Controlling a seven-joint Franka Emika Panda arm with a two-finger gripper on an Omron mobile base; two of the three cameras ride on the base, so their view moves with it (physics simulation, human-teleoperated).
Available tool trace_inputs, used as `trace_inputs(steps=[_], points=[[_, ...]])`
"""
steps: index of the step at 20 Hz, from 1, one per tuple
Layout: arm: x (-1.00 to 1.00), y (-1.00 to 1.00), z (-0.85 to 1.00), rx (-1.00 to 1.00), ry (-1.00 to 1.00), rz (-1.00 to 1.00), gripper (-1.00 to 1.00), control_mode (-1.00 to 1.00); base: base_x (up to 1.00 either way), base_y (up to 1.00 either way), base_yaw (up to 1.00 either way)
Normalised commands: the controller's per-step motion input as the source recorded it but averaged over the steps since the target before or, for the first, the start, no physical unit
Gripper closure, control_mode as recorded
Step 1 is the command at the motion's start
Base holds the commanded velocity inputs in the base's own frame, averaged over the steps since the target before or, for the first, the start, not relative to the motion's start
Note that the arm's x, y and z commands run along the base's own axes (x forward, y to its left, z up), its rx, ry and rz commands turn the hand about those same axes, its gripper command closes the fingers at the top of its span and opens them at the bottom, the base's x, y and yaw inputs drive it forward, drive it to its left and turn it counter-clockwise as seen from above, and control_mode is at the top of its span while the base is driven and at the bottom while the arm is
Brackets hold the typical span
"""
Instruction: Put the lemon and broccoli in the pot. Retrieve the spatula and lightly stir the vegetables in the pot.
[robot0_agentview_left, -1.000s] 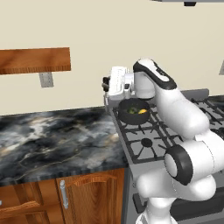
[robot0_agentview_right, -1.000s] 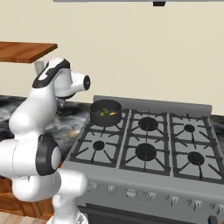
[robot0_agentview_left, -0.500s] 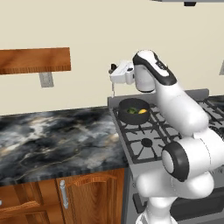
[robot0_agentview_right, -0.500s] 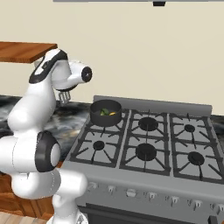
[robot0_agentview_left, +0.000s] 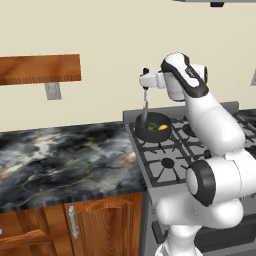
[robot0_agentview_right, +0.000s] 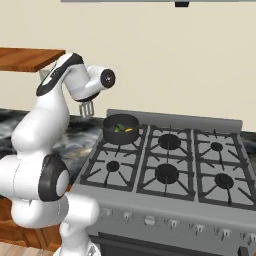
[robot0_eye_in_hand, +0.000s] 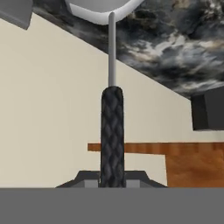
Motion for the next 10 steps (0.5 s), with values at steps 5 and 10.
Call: trace_inputs(steps=[5, 10], points=[[0.18, -0.65, -0.1, 0.01, 0.0, -0.07, 1.0, -1.0, 0.0, 0.0, 0.0], [0.28, -0.55, -0.23, 0.06, 0.0, -0.11, 1.0, -1.0, 0.0, 0.0, 0.0]])
